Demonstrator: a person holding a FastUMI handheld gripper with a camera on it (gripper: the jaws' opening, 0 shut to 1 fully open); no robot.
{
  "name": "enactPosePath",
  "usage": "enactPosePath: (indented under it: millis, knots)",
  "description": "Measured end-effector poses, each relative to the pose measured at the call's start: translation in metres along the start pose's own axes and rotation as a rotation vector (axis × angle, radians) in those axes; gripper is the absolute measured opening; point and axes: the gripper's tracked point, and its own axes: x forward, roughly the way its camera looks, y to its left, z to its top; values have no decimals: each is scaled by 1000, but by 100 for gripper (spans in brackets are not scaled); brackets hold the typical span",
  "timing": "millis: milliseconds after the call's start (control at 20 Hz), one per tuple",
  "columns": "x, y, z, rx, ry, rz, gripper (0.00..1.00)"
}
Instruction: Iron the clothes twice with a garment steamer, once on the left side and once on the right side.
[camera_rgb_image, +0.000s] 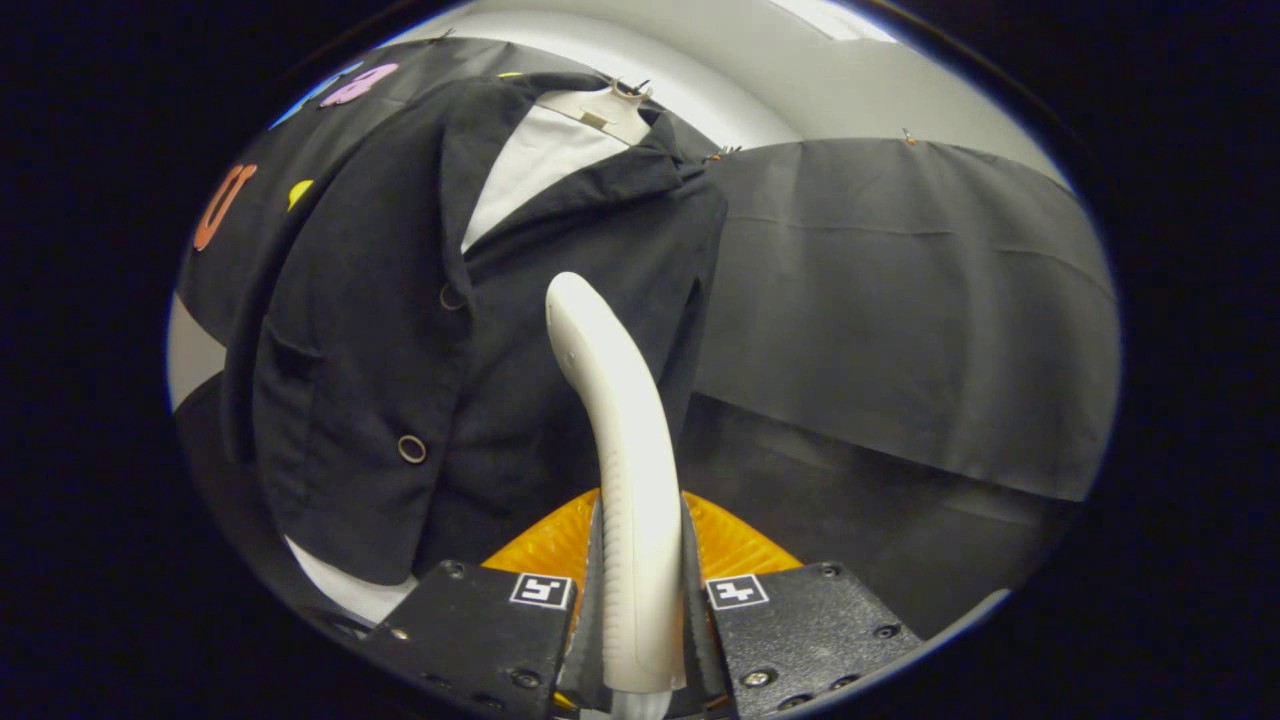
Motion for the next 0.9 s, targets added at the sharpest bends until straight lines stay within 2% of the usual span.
enactPosePath:
  millis: [300, 800, 900]
  knots:
    - [0, 8, -50, -21, 92, -10, 36]
    - [8, 8, -50, -78, 164, 1, 36]
    - [9, 7, -45, -104, 164, -19, 36]
